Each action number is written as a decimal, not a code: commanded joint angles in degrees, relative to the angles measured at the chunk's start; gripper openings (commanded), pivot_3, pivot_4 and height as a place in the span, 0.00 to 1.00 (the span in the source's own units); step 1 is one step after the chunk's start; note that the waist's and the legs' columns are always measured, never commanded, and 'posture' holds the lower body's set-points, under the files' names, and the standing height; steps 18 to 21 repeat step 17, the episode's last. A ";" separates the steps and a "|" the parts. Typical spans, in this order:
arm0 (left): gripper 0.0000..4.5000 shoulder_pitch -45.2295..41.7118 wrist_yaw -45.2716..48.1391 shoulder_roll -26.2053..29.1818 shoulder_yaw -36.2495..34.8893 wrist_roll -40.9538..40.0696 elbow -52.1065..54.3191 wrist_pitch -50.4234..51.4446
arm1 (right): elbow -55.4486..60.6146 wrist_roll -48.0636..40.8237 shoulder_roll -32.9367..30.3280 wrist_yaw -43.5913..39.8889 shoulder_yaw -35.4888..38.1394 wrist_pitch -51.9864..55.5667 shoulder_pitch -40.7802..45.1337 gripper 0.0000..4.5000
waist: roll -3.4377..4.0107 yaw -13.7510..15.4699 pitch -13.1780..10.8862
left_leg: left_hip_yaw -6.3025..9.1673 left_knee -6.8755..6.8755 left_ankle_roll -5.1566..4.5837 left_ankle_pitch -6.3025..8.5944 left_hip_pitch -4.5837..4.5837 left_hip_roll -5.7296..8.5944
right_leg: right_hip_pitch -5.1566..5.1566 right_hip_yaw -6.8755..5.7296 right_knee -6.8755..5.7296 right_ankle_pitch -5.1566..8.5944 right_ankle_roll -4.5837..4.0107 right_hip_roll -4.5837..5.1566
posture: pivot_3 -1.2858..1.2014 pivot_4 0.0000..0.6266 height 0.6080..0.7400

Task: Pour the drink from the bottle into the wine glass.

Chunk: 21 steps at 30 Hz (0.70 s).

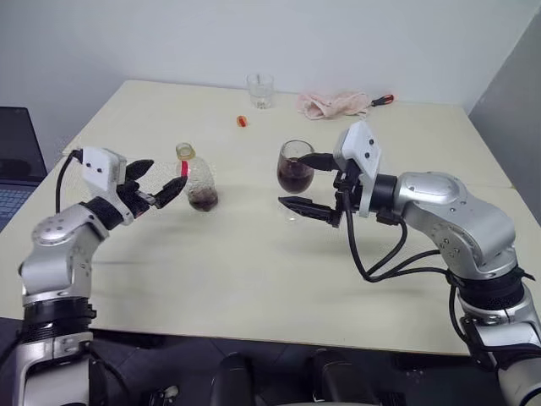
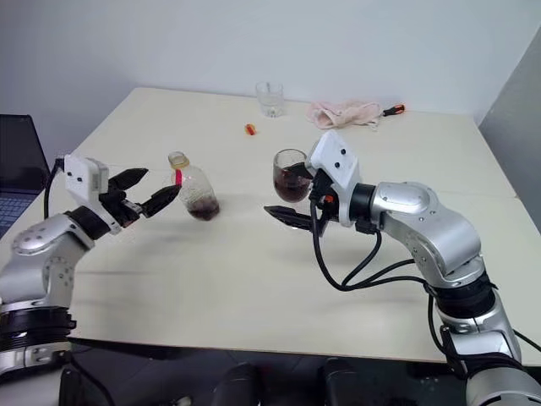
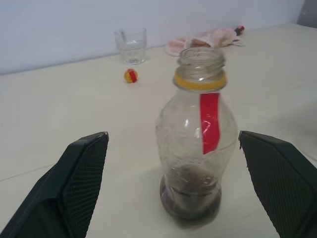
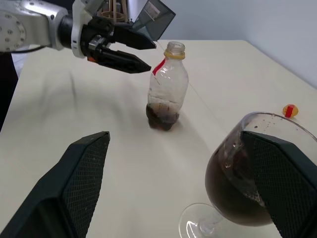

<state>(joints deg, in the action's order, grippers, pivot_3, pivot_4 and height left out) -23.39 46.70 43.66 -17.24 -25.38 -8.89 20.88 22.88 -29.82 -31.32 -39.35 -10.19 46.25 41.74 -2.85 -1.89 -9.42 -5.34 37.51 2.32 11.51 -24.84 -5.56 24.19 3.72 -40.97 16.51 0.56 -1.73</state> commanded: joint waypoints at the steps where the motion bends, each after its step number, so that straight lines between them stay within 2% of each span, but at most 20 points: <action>1: 0.99 -0.42 4.95 5.95 -1.51 -3.07 6.09 4.33 | 1.70 0.00 -2.94 -1.81 3.73 -1.27 -0.14 1.00 | 0.00 -0.01 -0.01 | 0.00 -0.04 0.00 0.00 0.00 -0.01 | 0.02 -0.01 0.01 0.02 -0.03 0.00 | 0.52 0.24 1.00; 6: 0.99 -6.63 11.67 11.05 1.36 -8.77 13.18 11.74 | -0.20 -2.07 -11.97 -8.19 11.40 -2.67 -4.72 1.00 | -0.05 0.74 -0.03 | 0.11 -0.37 0.00 -0.01 0.03 0.09 | 0.02 -0.04 0.12 0.11 -0.16 0.09 | 0.52 0.24 1.00; 9: 0.99 -14.23 16.31 13.38 2.56 -10.74 11.74 13.72 | -4.07 -3.99 -20.10 -17.89 18.17 -6.14 -9.31 1.00 | -0.02 1.15 -0.06 | 0.12 -0.43 0.00 -0.01 0.03 0.17 | -0.01 -0.11 0.20 0.26 0.03 0.10 | 0.52 0.24 1.00; 13: 0.99 -18.34 21.69 15.05 4.36 -10.63 7.51 13.41 | -8.56 -5.81 -23.81 -23.71 21.55 -8.00 -9.60 1.00 | 0.23 -0.93 -0.16 | 0.15 -0.58 -0.02 0.00 0.32 0.09 | -0.03 0.23 0.14 0.28 0.04 -0.08 | 0.52 0.24 1.00; 17: 0.99 -20.42 26.15 15.29 5.99 -10.39 4.24 13.15 | -11.08 -7.07 -25.11 -26.31 22.37 -8.64 -8.53 1.00 | 0.36 -1.10 -0.27 | 0.33 -0.58 -0.02 0.00 0.33 0.06 | -0.01 0.10 0.00 0.35 -0.08 -0.25 | 0.52 0.24 1.00; 21: 0.99 -20.42 26.15 15.29 5.99 -10.39 4.24 13.15 | -11.08 -7.07 -25.11 -26.31 22.37 -8.64 -8.53 1.00 | 0.36 -1.10 -0.27 | 0.33 -0.58 -0.02 0.00 0.33 0.06 | -0.01 0.10 0.00 0.35 -0.08 -0.25 | 0.52 0.24 1.00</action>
